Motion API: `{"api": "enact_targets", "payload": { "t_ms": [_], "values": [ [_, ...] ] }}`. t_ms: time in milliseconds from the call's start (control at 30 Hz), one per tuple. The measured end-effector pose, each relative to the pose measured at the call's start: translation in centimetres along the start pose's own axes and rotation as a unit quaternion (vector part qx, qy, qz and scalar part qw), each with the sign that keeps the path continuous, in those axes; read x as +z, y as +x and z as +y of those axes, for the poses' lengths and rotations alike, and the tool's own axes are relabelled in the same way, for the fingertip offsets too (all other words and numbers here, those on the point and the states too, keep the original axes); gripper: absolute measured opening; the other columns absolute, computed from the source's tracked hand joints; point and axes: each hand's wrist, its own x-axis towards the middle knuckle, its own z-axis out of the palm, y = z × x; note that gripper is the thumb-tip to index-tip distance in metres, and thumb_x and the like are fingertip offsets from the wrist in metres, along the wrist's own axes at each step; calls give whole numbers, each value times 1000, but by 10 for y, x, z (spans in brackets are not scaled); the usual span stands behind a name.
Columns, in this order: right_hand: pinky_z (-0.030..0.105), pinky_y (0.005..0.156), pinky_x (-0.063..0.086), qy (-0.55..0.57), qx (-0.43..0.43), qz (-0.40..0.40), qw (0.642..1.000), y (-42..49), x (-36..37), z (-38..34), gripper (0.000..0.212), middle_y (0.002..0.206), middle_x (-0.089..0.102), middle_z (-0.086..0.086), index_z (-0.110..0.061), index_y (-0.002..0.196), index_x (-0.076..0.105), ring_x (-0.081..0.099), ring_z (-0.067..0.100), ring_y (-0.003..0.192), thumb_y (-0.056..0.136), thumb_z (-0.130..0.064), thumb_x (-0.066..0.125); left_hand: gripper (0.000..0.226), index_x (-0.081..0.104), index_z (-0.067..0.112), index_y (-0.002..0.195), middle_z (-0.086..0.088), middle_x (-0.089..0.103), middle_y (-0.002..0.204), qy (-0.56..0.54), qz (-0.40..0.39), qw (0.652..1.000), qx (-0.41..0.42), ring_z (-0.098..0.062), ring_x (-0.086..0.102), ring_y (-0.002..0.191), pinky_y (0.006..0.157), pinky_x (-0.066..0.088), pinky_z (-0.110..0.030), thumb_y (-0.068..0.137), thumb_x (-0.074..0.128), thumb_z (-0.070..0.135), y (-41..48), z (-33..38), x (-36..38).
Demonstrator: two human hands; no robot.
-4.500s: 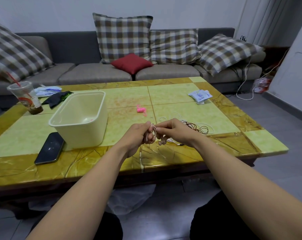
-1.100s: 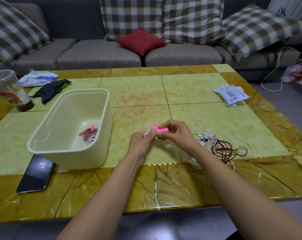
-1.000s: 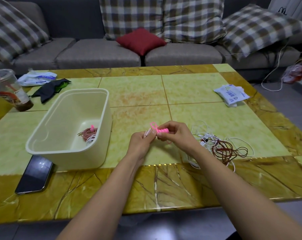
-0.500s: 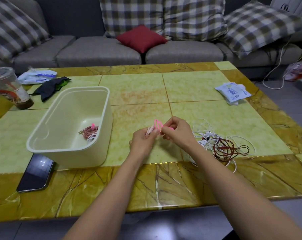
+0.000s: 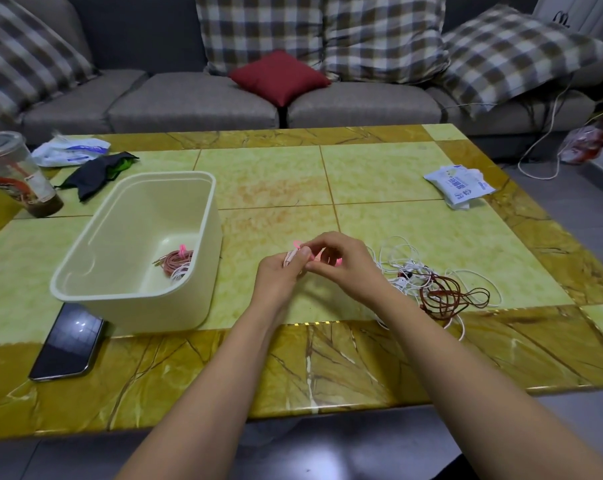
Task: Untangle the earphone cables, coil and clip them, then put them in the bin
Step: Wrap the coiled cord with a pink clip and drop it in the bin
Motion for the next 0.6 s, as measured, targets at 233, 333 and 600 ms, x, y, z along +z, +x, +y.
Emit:
{"api": "enact_targets", "payload": {
  "t_ms": [233, 333, 600],
  "values": [
    [28, 79, 56, 166, 82, -48, 981, -8, -19, -4, 15, 85, 75, 12, -7, 94, 77, 70, 16, 79, 79, -4, 78, 37, 74, -4, 96, 7, 70, 75, 60, -71, 996, -7, 15, 56, 59, 56, 38, 1, 97, 57, 29, -12, 10, -7],
    [25, 77, 54, 200, 100, -50, 973, -15, -24, -1, 21, 85, 74, 12, -1, 100, 76, 67, 16, 77, 80, -6, 75, 36, 75, 0, 98, -1, 74, 89, 78, -93, 993, 2, 17, 57, 64, 58, 38, 2, 97, 56, 31, -18, 12, -2],
    [26, 72, 56, 284, 154, -2, 946, -23, -33, 3, 19, 78, 71, 11, 0, 99, 72, 64, 17, 70, 91, -14, 63, 22, 71, -2, 96, 11, 68, 71, 65, -114, 991, 23, 1, 58, 68, 68, 45, -8, 95, 60, 17, -25, 16, 13]
  ]
}}
